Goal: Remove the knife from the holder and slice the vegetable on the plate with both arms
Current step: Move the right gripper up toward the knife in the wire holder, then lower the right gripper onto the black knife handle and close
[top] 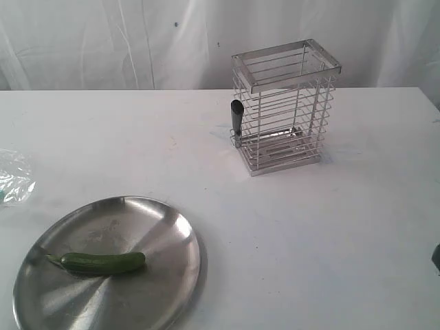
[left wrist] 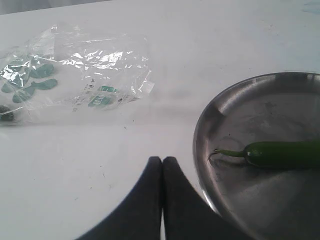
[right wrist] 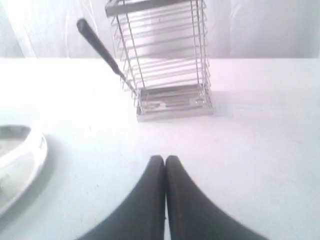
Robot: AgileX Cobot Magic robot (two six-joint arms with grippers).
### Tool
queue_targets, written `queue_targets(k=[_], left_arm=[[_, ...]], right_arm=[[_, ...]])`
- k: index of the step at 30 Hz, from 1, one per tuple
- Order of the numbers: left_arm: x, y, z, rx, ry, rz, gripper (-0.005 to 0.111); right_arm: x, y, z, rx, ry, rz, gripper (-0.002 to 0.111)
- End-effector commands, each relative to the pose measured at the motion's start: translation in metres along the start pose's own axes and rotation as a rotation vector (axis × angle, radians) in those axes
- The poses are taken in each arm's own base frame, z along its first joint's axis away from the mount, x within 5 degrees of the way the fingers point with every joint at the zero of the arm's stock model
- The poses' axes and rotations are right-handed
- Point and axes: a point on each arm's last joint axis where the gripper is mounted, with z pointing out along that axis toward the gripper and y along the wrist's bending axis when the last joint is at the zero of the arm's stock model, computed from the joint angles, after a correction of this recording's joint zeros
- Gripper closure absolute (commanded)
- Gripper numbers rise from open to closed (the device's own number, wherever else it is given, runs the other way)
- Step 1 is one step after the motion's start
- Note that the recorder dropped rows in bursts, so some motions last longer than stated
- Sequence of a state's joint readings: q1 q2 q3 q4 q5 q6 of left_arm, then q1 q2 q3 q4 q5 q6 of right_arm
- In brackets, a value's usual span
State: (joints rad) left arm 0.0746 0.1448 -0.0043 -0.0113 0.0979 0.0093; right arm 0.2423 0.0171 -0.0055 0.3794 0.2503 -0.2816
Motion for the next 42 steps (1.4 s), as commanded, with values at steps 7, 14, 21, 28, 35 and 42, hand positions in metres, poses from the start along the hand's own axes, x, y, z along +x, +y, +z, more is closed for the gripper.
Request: queue_targets(k=[7,14,21,28,35,42], left_arm=[[0.001,-0.001,0.0,0.006,-0.001,-0.009,0.107],[0.001,-0.001,0.0,0.006,-0.001,-0.009,0.107],[0.001,-0.001,0.0,0.006,-0.001,-0.009,0.107],[0.001,-0.001,0.0,0.006,-0.001,-0.009,0.107],[0.001,-0.001,0.0,0.006,-0.001,-0.009,0.107],[0.001,-0.001,0.0,0.006,-0.001,-0.009,0.107]], right_arm=[[-0.027,-0.01,-0.005,0.003,-0.34,0.65,0.108],[-0.092,0.018,-0.024,-0.137,-0.109,0.341,0.108],[-0.166,0.033,0.024,-0.222,0.295,-0.142,0.108],[-0.194,0.032,0.117,-0.303,0.677,-0.28,0.108],[-0.198,0.059,0.191,-0.317,0.787,-0.506,0.108],[-0.19,0.099,0.235,-0.381,0.749,-0.58,0.086]])
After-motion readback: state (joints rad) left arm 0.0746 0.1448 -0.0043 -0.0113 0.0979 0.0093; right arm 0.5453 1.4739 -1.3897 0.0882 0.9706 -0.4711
